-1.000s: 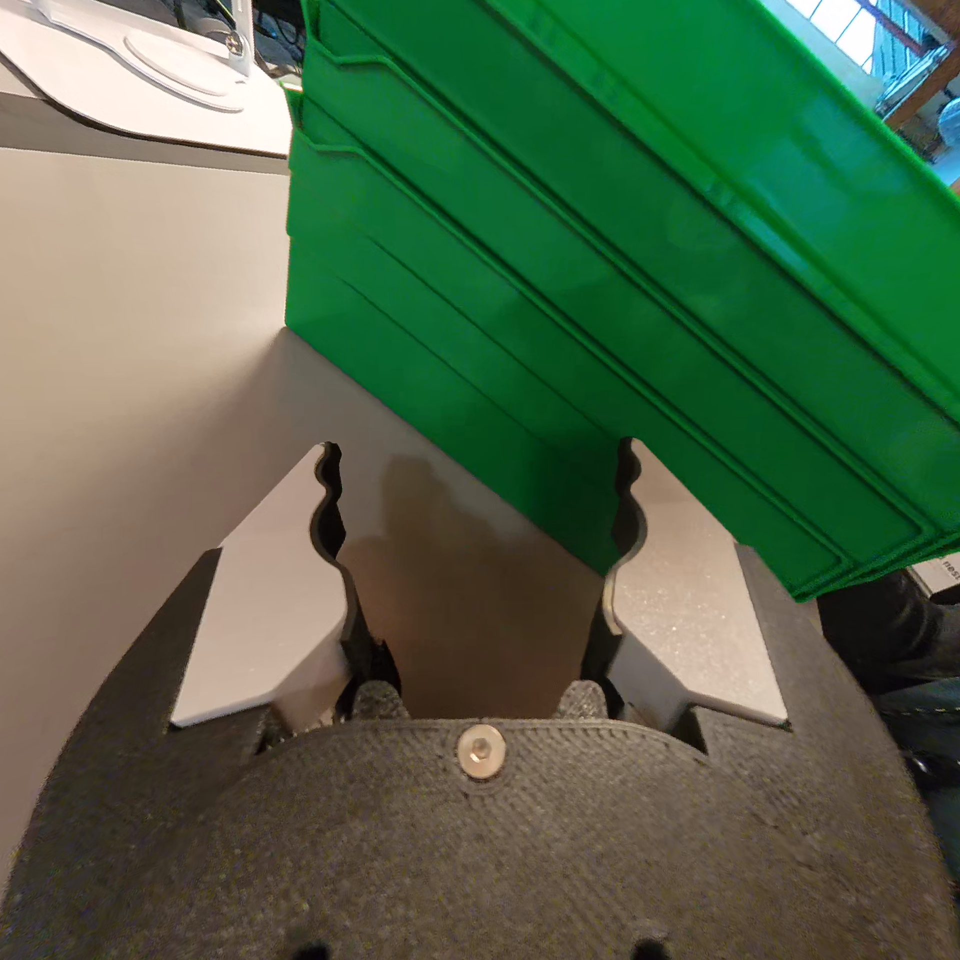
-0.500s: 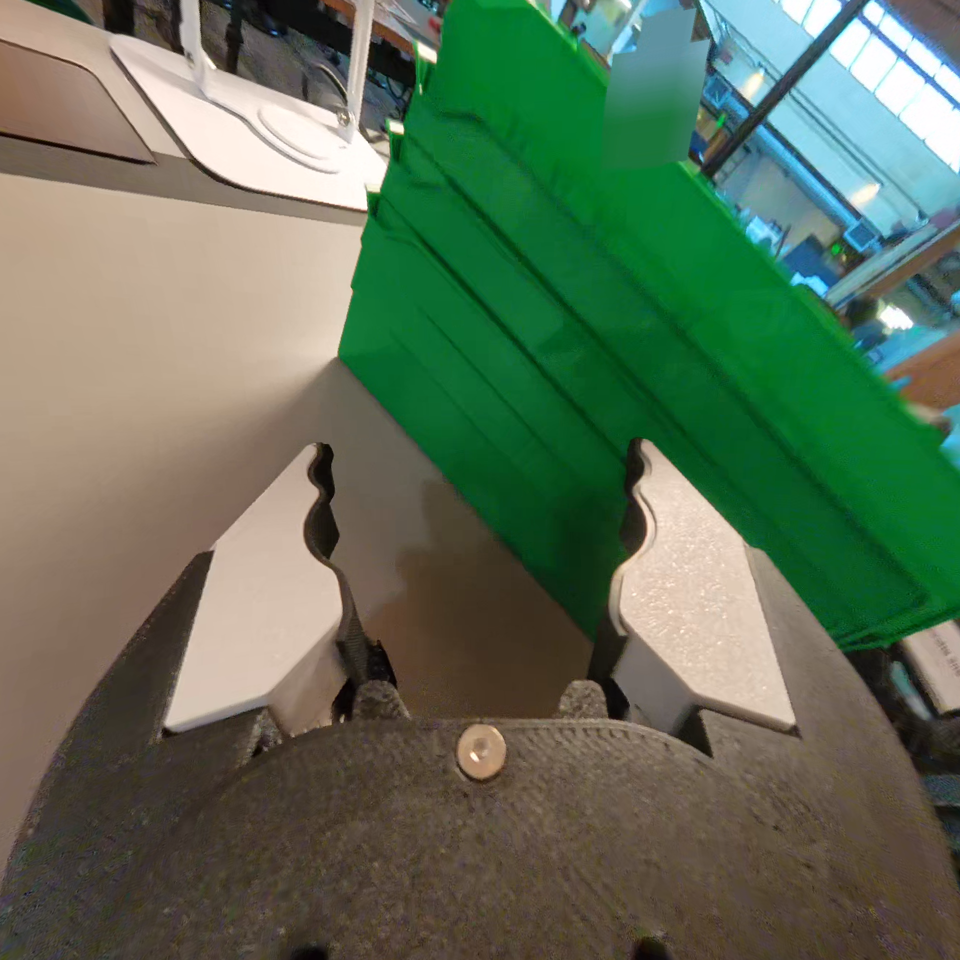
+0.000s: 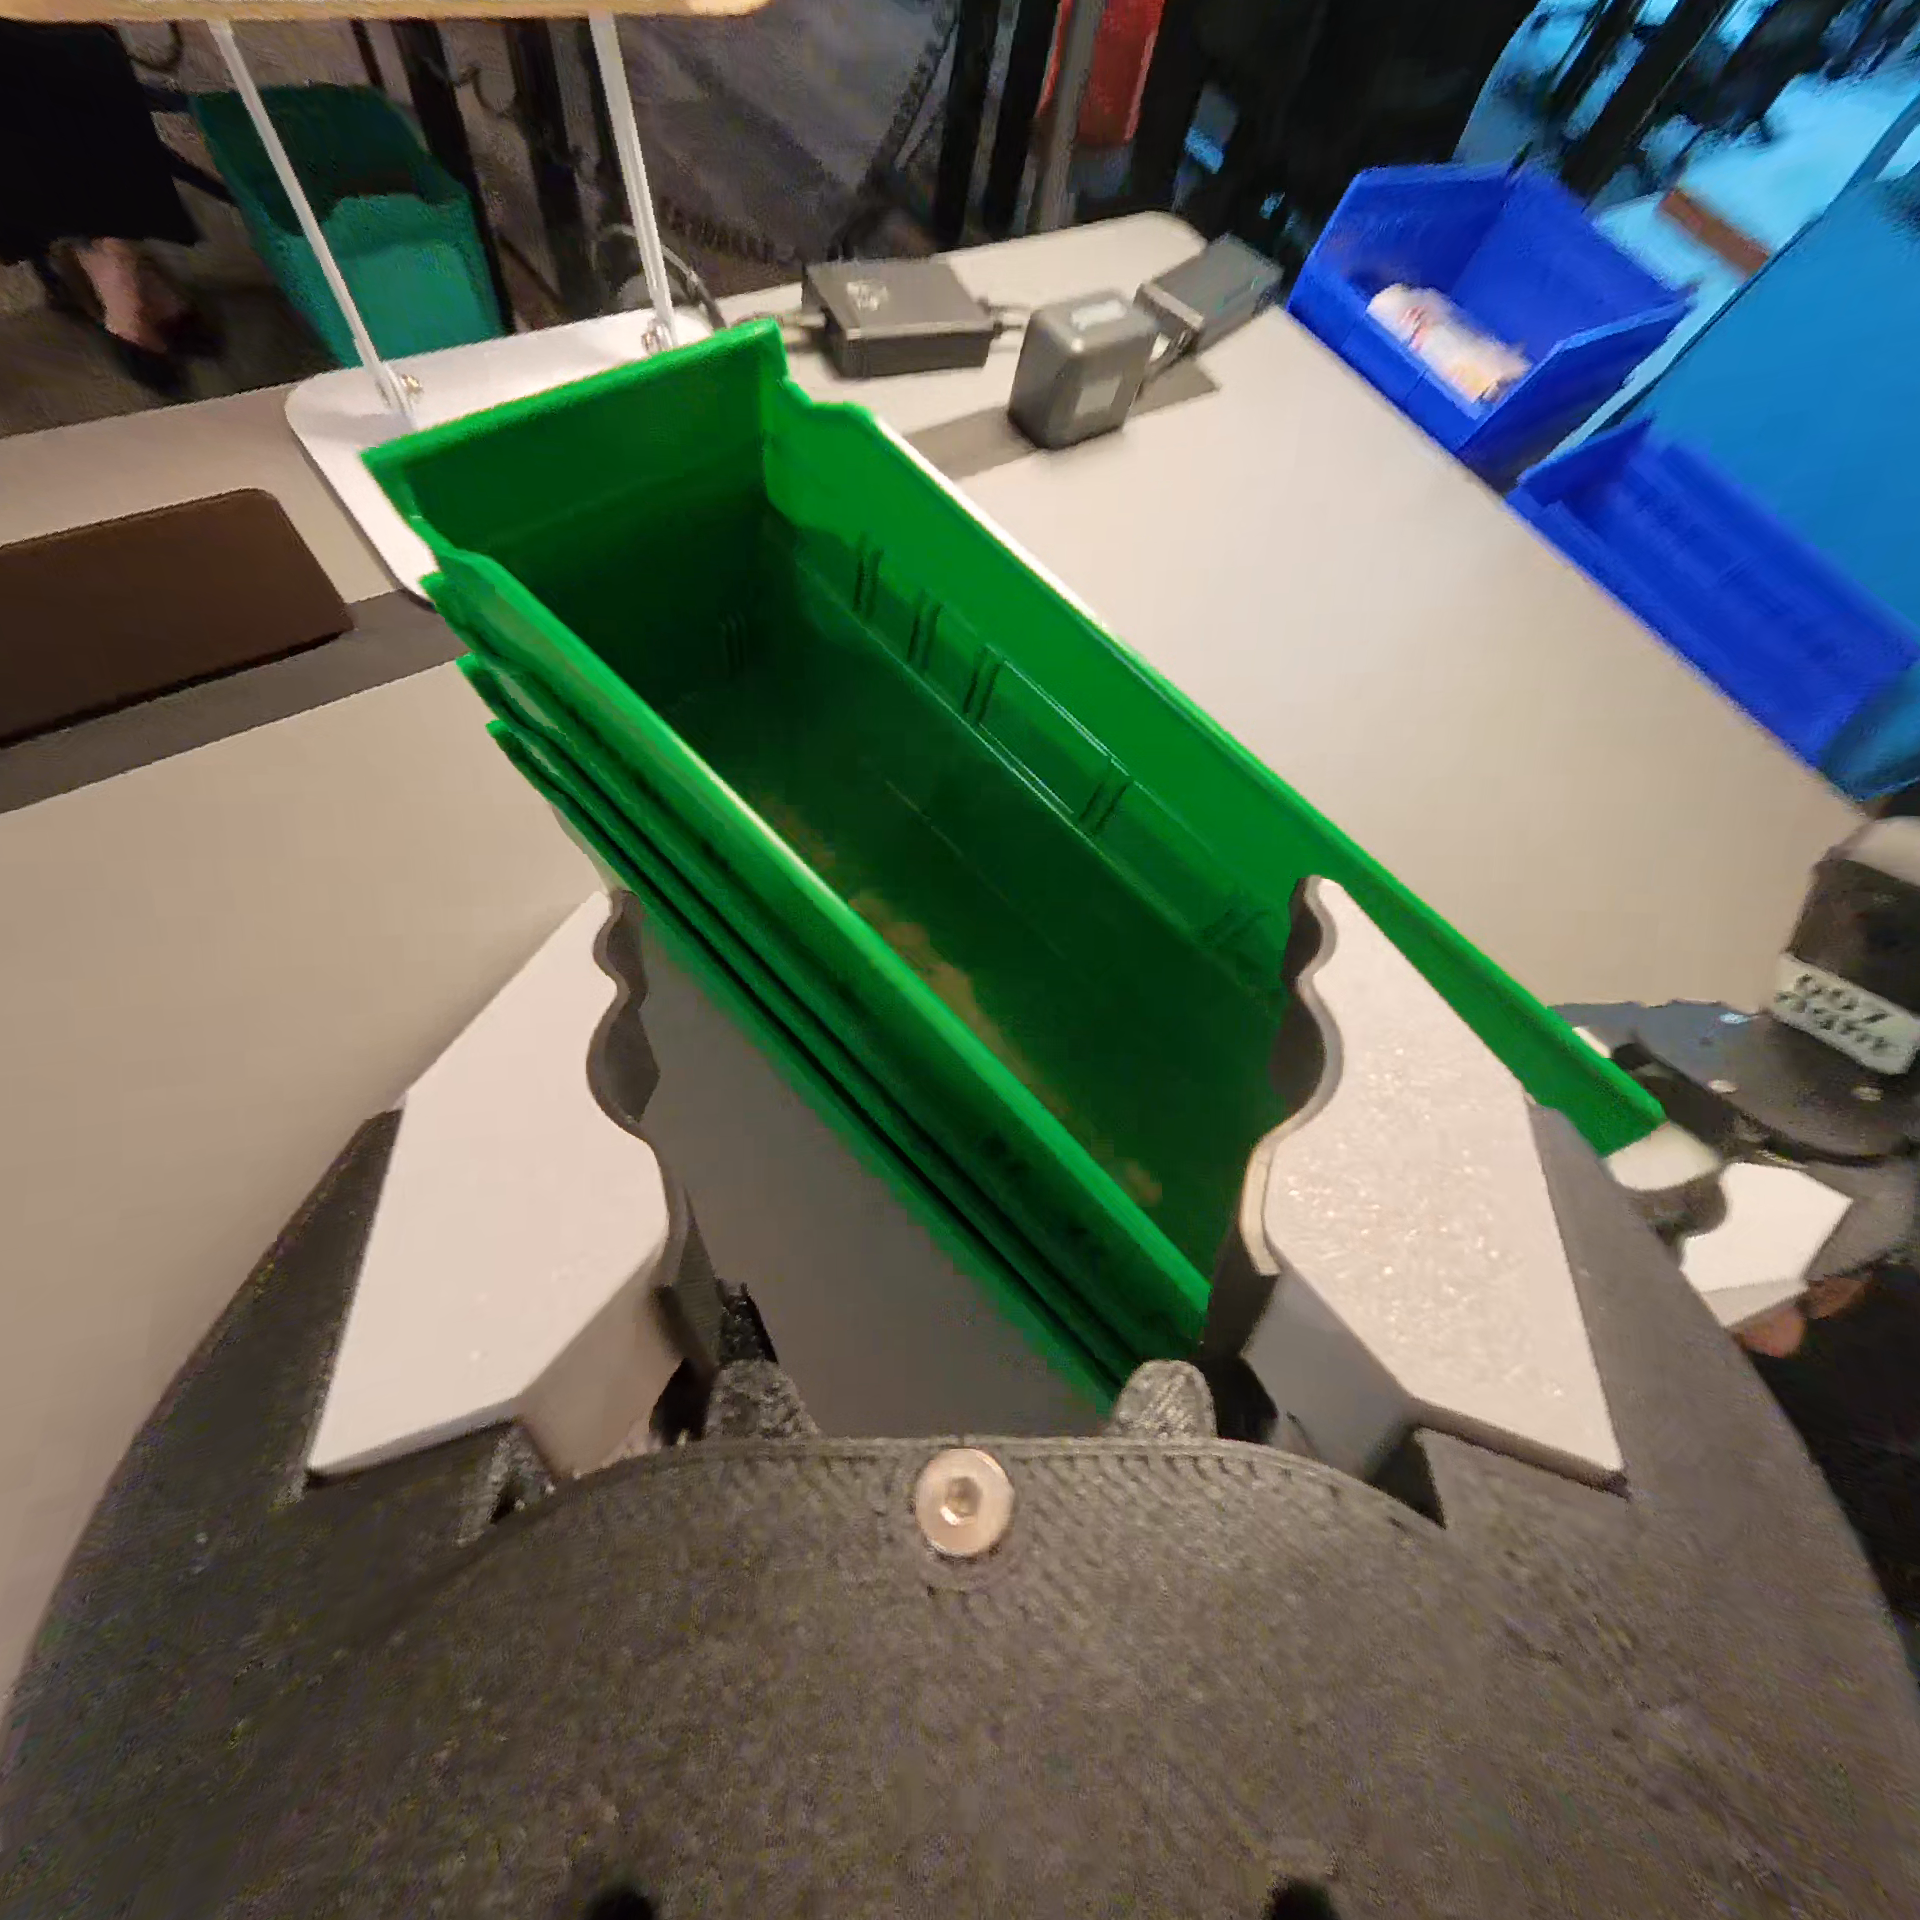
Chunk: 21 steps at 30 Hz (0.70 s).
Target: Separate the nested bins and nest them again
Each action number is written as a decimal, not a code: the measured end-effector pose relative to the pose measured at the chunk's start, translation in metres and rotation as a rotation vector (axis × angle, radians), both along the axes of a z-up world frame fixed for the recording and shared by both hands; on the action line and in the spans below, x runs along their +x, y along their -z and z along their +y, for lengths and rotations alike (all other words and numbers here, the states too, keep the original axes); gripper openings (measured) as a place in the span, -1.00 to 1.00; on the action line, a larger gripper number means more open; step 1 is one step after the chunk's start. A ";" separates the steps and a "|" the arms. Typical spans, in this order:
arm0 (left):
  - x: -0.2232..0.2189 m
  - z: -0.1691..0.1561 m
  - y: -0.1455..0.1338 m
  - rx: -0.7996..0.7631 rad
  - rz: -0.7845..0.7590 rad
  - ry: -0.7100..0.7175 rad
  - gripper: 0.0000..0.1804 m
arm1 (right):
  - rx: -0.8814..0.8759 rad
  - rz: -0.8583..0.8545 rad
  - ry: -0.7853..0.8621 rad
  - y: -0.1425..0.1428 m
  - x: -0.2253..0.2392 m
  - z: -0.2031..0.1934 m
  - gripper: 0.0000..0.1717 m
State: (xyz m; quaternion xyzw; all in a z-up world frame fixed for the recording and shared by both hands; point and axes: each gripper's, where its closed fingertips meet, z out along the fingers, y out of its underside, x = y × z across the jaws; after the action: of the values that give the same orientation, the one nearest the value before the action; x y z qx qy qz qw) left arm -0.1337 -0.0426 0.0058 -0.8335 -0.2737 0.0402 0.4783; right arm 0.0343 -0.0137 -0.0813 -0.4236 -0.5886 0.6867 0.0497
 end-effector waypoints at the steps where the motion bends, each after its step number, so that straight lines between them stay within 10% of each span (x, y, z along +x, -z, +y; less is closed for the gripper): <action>1: 0.001 0.004 0.003 -0.033 0.007 0.000 0.39 | -0.003 0.003 0.000 -0.001 0.001 0.000 -0.01; 21: 0.001 0.056 0.014 -0.263 0.177 0.215 0.69 | -0.054 0.021 -0.020 -0.007 0.010 0.002 -0.03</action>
State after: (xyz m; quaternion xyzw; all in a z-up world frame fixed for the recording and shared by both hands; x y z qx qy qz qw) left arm -0.1330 0.0132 -0.0080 -0.9064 -0.1325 0.0974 0.3892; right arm 0.0442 -0.0119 -0.0742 -0.4115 -0.5738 0.7072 0.0375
